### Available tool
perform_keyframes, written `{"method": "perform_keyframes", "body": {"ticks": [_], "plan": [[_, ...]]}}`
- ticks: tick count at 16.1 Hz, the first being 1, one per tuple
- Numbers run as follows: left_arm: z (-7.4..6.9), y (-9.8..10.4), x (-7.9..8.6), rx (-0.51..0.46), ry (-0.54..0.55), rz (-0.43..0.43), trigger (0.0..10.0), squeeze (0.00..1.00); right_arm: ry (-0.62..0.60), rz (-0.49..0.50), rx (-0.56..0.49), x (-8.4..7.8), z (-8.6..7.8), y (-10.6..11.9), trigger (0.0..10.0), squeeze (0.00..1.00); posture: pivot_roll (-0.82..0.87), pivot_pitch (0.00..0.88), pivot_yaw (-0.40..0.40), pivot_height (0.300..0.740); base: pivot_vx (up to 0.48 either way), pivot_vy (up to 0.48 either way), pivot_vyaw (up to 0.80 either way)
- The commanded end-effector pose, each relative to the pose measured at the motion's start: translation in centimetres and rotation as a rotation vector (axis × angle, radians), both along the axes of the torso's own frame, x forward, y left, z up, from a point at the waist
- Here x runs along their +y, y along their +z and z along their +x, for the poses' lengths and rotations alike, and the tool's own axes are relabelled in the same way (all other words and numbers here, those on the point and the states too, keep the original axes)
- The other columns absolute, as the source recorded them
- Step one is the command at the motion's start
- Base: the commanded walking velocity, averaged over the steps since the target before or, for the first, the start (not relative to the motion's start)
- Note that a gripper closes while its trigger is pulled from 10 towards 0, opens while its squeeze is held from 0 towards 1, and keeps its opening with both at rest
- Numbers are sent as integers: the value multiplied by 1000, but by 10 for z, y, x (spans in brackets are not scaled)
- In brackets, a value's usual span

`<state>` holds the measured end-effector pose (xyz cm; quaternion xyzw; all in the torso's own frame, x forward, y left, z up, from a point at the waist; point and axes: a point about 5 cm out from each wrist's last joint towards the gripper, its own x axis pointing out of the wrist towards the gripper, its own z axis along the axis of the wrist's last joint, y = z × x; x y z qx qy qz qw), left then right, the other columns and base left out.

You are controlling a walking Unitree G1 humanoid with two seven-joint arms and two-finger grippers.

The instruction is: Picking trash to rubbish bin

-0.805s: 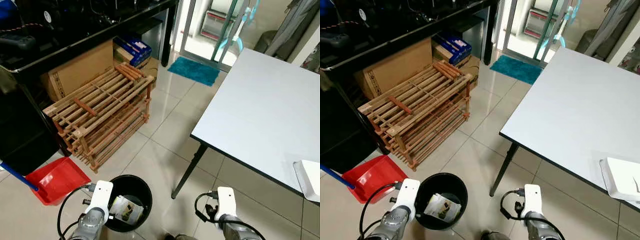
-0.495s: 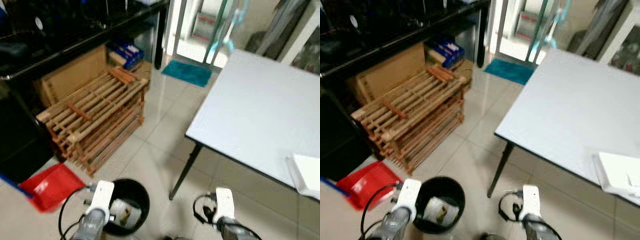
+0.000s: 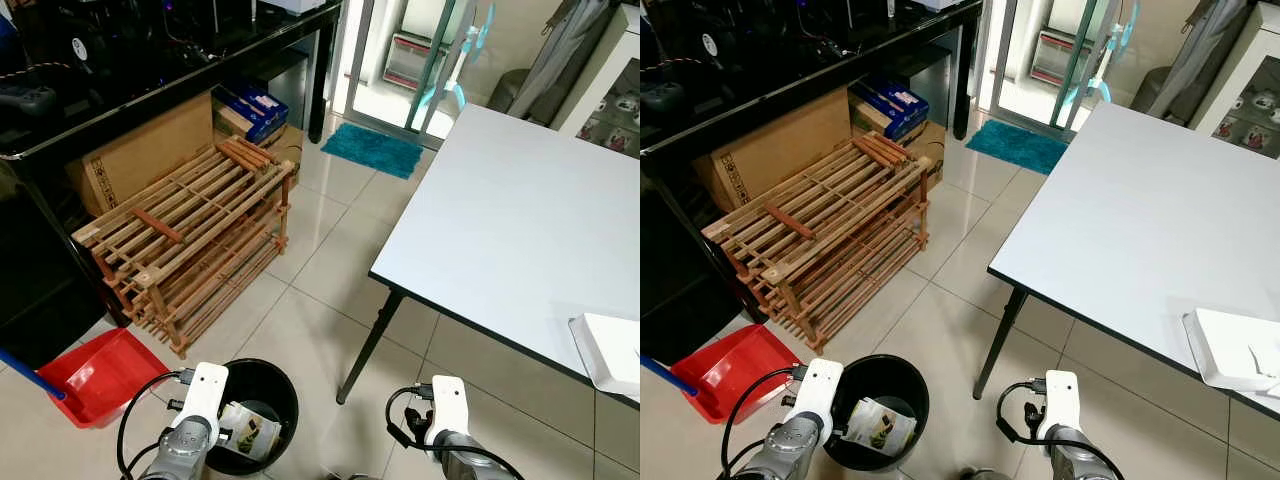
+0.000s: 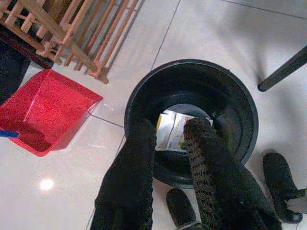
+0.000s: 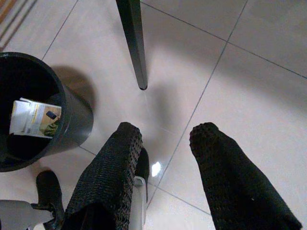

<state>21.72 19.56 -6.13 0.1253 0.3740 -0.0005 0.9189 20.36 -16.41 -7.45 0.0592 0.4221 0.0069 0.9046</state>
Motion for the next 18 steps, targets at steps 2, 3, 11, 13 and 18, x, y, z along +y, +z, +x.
{"method": "perform_keyframes", "body": {"ticks": [2, 3, 11, 13, 18], "plan": [[0, 0, -2, -9, 17, -2, 10000, 0, -21, -3, 8, -6, -1, 0, 10000, 0, -40, 49, -103, 740, 0, 0, 0], [-1, -1, -2, -5, 17, 0, 10000, 0, -21, -2, 8, -5, -1, 0, 10000, 0, -41, 58, -102, 740, 0, 0, 0], [-2, -2, -4, 6, 24, -2, 10000, 0, -23, 3, 9, -6, -2, -1, 10000, 0, -45, 69, -105, 740, -191, 0, 0], [-2, -2, -4, 6, 25, -1, 10000, 0, -23, 3, 8, -6, -2, -1, 10000, 0, -45, 70, -106, 740, -259, 0, 0], [-2, -2, -4, 4, 25, 14, 10000, 0, -18, 5, 8, -7, -2, -1, 10000, 0, -47, 74, -109, 740, -153, 0, 0]]}}
